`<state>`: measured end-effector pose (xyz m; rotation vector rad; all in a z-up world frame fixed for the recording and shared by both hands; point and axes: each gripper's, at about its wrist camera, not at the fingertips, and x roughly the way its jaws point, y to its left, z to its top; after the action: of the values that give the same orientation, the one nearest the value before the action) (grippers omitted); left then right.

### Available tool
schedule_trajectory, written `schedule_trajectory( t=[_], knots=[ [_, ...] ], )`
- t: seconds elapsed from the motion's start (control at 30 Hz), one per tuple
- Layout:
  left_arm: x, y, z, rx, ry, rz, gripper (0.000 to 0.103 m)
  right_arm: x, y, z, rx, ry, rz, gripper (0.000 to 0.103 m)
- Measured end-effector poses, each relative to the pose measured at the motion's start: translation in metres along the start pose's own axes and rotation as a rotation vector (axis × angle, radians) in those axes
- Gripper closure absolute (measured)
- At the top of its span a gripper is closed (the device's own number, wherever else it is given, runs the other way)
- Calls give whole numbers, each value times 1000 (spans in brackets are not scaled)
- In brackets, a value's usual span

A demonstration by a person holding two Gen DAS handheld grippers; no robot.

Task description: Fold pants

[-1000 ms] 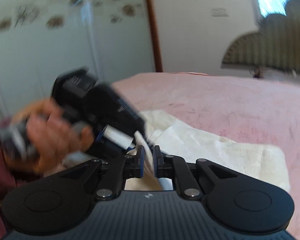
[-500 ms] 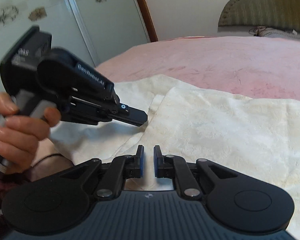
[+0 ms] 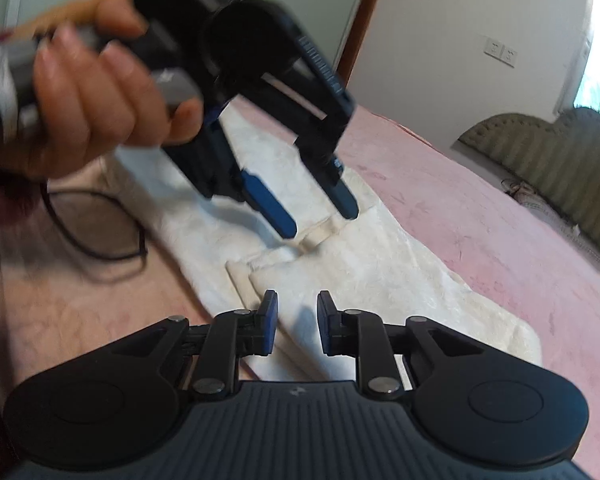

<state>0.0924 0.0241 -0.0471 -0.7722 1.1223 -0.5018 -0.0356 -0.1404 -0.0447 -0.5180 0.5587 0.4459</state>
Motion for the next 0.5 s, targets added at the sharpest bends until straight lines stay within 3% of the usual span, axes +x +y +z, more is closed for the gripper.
schedule_trajectory(
  t=[0.13, 0.37, 0.43, 0.5],
  knots=[
    [1, 0, -1, -5, 6, -15, 52, 12, 13, -3, -104, 35, -65, 82],
    [3, 1, -1, -14, 18, -17, 48, 38, 32, 0, -240, 23, -172, 82],
    [6, -1, 0, -20, 39, -33, 47, 40, 28, 0, -217, 10, -166, 88],
    [12, -2, 1, -33, 57, -48, 46, 34, 15, 1, -113, -19, -127, 94]
  ],
)
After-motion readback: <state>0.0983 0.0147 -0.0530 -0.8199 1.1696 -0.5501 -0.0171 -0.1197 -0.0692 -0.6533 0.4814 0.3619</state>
